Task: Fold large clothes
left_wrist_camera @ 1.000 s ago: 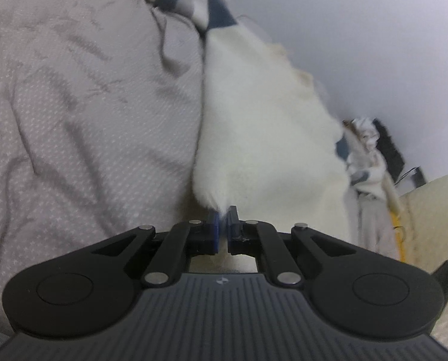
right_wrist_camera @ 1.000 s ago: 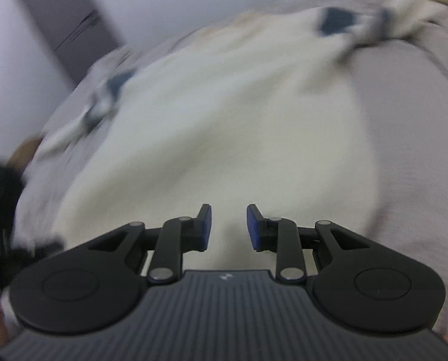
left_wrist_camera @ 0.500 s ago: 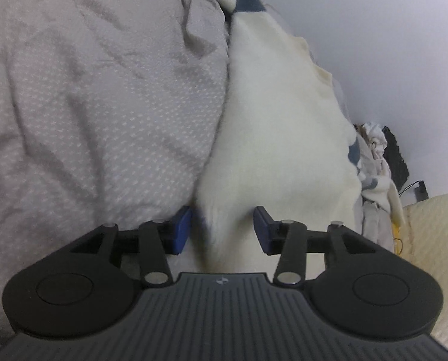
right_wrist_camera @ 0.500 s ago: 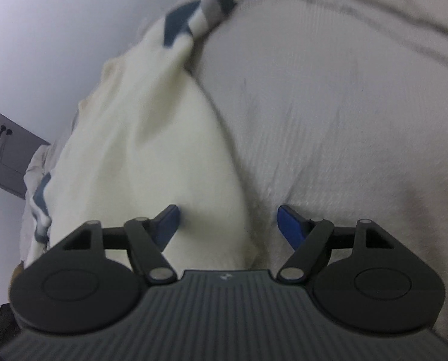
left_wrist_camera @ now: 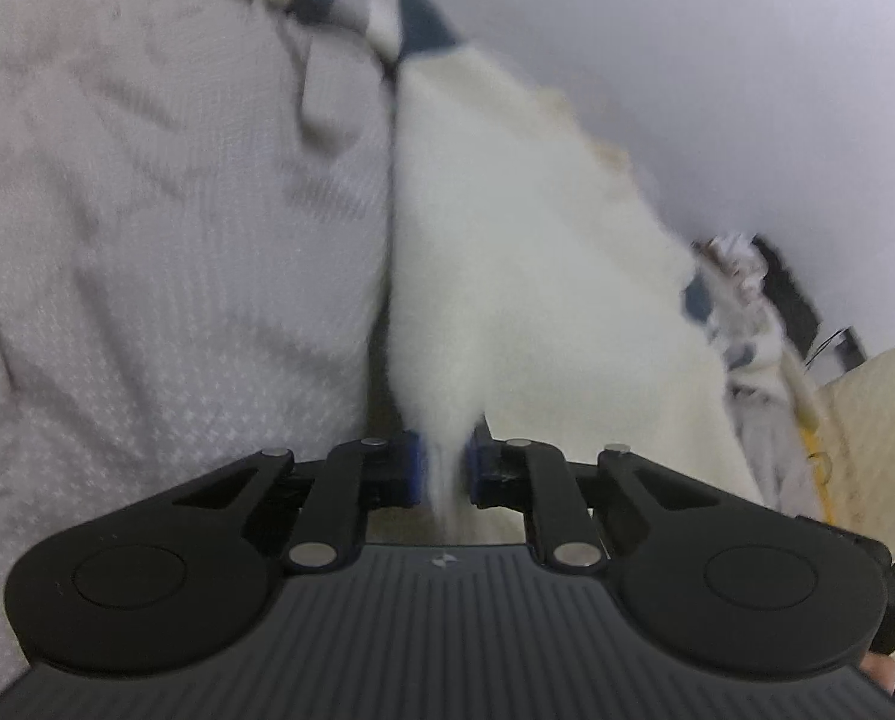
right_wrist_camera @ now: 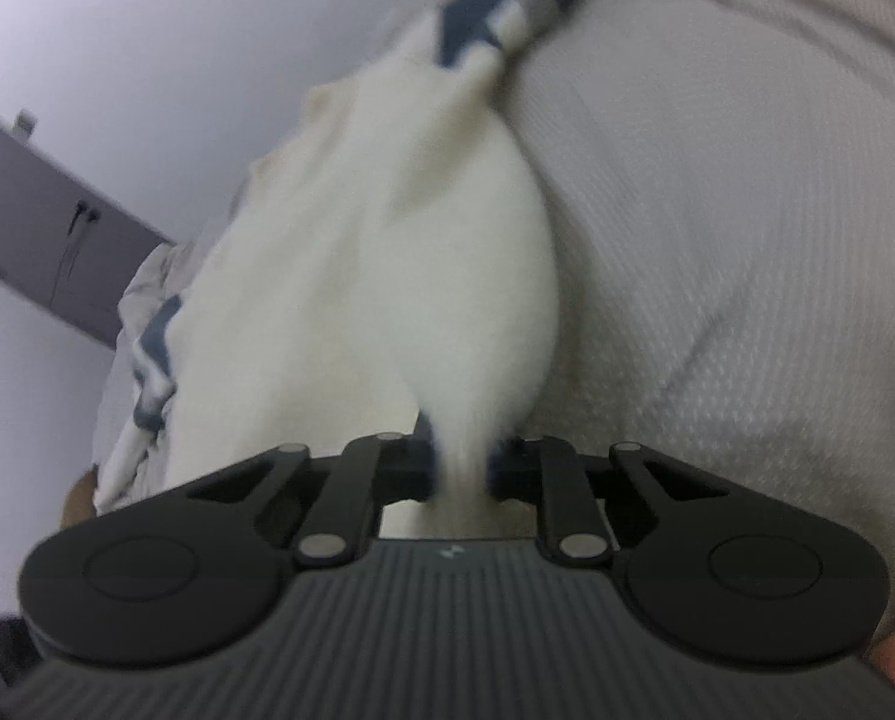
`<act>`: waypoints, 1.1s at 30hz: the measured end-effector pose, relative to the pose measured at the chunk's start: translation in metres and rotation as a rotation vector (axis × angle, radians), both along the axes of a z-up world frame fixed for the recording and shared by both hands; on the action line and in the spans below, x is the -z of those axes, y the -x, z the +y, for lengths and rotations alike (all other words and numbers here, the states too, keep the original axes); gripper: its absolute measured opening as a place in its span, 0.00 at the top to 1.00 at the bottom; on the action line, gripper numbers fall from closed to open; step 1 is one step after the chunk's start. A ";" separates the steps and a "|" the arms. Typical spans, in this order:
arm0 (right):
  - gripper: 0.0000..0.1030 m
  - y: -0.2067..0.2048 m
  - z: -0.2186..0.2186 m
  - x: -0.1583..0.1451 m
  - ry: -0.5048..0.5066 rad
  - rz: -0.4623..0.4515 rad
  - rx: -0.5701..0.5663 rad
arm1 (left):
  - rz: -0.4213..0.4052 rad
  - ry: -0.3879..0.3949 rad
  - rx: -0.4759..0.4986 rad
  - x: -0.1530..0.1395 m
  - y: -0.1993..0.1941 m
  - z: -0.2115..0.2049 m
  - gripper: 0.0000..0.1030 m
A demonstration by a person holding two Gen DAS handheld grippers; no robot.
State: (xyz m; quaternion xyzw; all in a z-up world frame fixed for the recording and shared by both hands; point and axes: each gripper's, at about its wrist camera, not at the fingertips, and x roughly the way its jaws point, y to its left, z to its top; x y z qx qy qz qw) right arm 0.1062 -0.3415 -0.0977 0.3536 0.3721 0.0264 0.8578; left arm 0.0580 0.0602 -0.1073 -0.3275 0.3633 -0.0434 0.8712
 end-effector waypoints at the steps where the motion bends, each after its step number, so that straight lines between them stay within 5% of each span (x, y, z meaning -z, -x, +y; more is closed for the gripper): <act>1: 0.84 0.005 0.002 -0.010 0.020 -0.021 -0.014 | -0.023 0.005 0.000 -0.008 0.005 0.002 0.85; 5: 0.84 0.020 0.010 -0.044 0.125 -0.080 -0.081 | -0.086 0.016 0.003 -0.041 0.025 0.009 0.86; 10: 0.84 0.029 0.014 -0.066 0.189 -0.049 -0.154 | -0.051 -0.027 0.040 -0.065 0.039 0.010 0.86; 17: 0.82 0.015 0.029 -0.038 0.283 0.136 -0.202 | 0.147 -0.071 0.039 -0.038 0.026 0.012 0.85; 22: 0.79 0.007 0.029 -0.020 0.273 0.198 -0.203 | 0.176 -0.073 0.026 -0.027 0.021 0.016 0.84; 27: 0.75 0.014 0.028 -0.036 0.299 0.152 -0.221 | 0.168 -0.096 0.043 -0.039 0.020 0.015 0.69; 29: 0.69 0.017 0.028 -0.046 0.322 0.125 -0.222 | 0.159 -0.133 0.049 -0.048 0.021 0.013 0.47; 33: 0.49 0.022 0.028 -0.063 0.329 0.041 -0.222 | 0.079 -0.216 0.084 -0.074 0.026 0.003 0.44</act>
